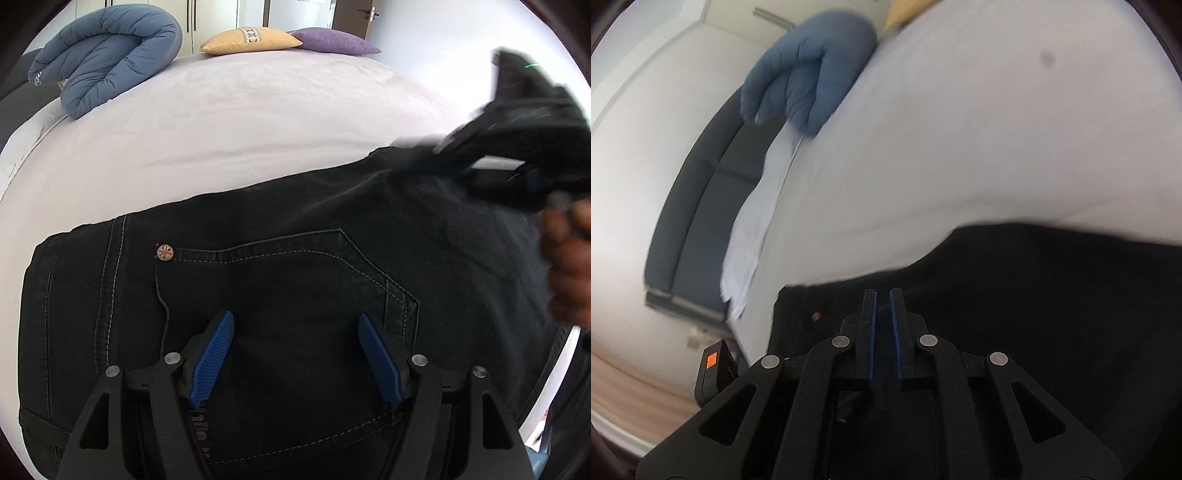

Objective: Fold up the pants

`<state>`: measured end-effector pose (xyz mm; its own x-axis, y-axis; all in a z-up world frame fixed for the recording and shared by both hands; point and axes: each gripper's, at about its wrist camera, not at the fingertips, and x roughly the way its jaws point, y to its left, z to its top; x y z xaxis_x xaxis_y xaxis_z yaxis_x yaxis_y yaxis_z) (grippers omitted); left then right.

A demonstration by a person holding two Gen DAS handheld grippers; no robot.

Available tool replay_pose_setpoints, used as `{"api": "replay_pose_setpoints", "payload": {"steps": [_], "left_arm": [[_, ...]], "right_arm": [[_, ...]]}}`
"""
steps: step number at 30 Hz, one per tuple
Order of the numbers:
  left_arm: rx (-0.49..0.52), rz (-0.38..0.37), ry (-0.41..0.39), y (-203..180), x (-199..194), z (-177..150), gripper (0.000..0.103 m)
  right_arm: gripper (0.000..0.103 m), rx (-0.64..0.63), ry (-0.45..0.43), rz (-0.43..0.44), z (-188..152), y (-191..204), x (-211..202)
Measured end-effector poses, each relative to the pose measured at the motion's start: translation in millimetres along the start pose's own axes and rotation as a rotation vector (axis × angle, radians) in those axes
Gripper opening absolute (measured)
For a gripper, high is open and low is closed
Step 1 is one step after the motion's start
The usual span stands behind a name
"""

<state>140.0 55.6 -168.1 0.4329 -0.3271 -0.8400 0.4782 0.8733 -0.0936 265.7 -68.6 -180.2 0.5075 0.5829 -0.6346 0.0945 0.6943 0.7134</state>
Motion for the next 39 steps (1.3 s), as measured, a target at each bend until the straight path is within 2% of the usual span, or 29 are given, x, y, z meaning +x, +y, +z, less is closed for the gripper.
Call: {"api": "replay_pose_setpoints", "payload": {"steps": [1, 2, 3, 4, 7, 9, 12, 14, 17, 19, 21, 22, 24, 25, 26, 28, 30, 31, 34, 36, 37, 38, 39], "left_arm": [[-0.003, 0.000, 0.001, 0.4, 0.4, 0.2, 0.073], [-0.002, 0.003, 0.002, 0.4, 0.5, 0.0, 0.073], [0.001, 0.008, 0.001, -0.1, 0.5, -0.3, 0.073], [0.005, 0.014, 0.000, -1.1, 0.7, -0.8, 0.074], [0.012, 0.023, -0.002, -2.8, 0.6, -2.0, 0.074], [0.012, 0.022, 0.002, -3.2, 0.0, -0.9, 0.074], [0.019, 0.032, 0.015, -6.4, -1.7, 2.0, 0.074], [0.023, 0.052, 0.038, -10.2, -3.6, 5.5, 0.075], [0.039, 0.089, 0.060, -20.4, -9.5, 9.2, 0.075], [0.067, 0.097, 0.052, -33.3, -16.7, 10.2, 0.075], [0.088, 0.079, 0.034, -48.6, -24.5, 10.8, 0.075], [0.100, 0.064, 0.022, -59.3, -28.1, 12.1, 0.075], [0.112, 0.020, 0.007, -82.3, -31.6, 15.9, 0.075], [0.117, 0.003, 0.004, -91.6, -32.0, 16.9, 0.075], [0.126, -0.020, 0.005, -103.9, -31.0, 18.0, 0.075], [0.156, -0.054, 0.006, -127.6, -27.5, 17.6, 0.075], [0.175, -0.093, 0.009, -146.1, -21.9, 16.8, 0.075], [0.179, -0.104, 0.015, -152.9, -18.6, 15.3, 0.076], [0.185, -0.112, 0.076, -167.6, 5.9, 6.0, 0.080], [0.201, -0.093, 0.059, -180.3, 6.9, -0.3, 0.083], [0.192, -0.102, 0.058, -178.9, 6.4, -1.2, 0.083], [0.180, -0.113, 0.062, -176.1, 5.6, -1.7, 0.083], [0.181, -0.119, 0.066, -173.7, 4.0, -2.9, 0.083]], "right_arm": [[0.009, 0.041, 0.034, -0.027, -0.2, -8.3, 16.8], [0.000, 0.072, 0.057, -0.083, -3.6, -20.4, 22.0], [0.000, 0.081, 0.050, -0.090, -10.4, -34.4, 15.9], [0.000, 0.096, 0.029, -0.055, -15.3, -47.5, 7.2], [0.000, 0.132, -0.099, -0.091, -57.5, -87.9, -62.7], [0.000, 0.251, -0.212, -0.102, -94.1, -129.1, -125.3], [0.000, 0.422, -0.376, -0.176, -151.9, -176.2, -215.6], [0.000, 0.484, -0.421, -0.252, -176.5, -188.0, -253.9], [0.000, 0.533, -0.477, -0.437, -208.2, -191.6, -305.6], [0.000, 0.605, -0.519, -0.495, -225.7, -195.9, -336.2], [0.006, 0.569, -0.547, -0.551, -229.6, -183.3, -354.3], [0.008, 0.550, -0.578, -0.534, -230.4, -177.4, -364.1], [0.037, 0.504, -0.642, -0.411, -230.2, -163.3, -369.8], [0.074, 0.504, -0.647, -0.378, -229.8, -160.0, -368.1], [0.081, 0.518, -0.664, -0.353, -231.1, -160.1, -366.9], [0.081, 0.573, -0.684, -0.286, -233.7, -169.1, -363.0], [0.081, 0.630, -0.665, -0.128, -233.5, -180.0, -346.7], [0.081, 0.617, -0.645, -0.060, -229.1, -180.5, -337.1], [0.079, 0.514, -0.579, -0.013, -210.0, -179.1, -306.9], [0.077, 0.582, -0.545, -0.025, -199.7, -189.0, -283.3], [0.062, 0.610, -0.557, -0.020, -199.2, -196.8, -268.8], [0.035, 0.615, -0.588, -0.033, -200.6, -205.6, -269.8], [0.021, 0.629, -0.607, -0.093, -204.2, -215.0, -277.7]]}}
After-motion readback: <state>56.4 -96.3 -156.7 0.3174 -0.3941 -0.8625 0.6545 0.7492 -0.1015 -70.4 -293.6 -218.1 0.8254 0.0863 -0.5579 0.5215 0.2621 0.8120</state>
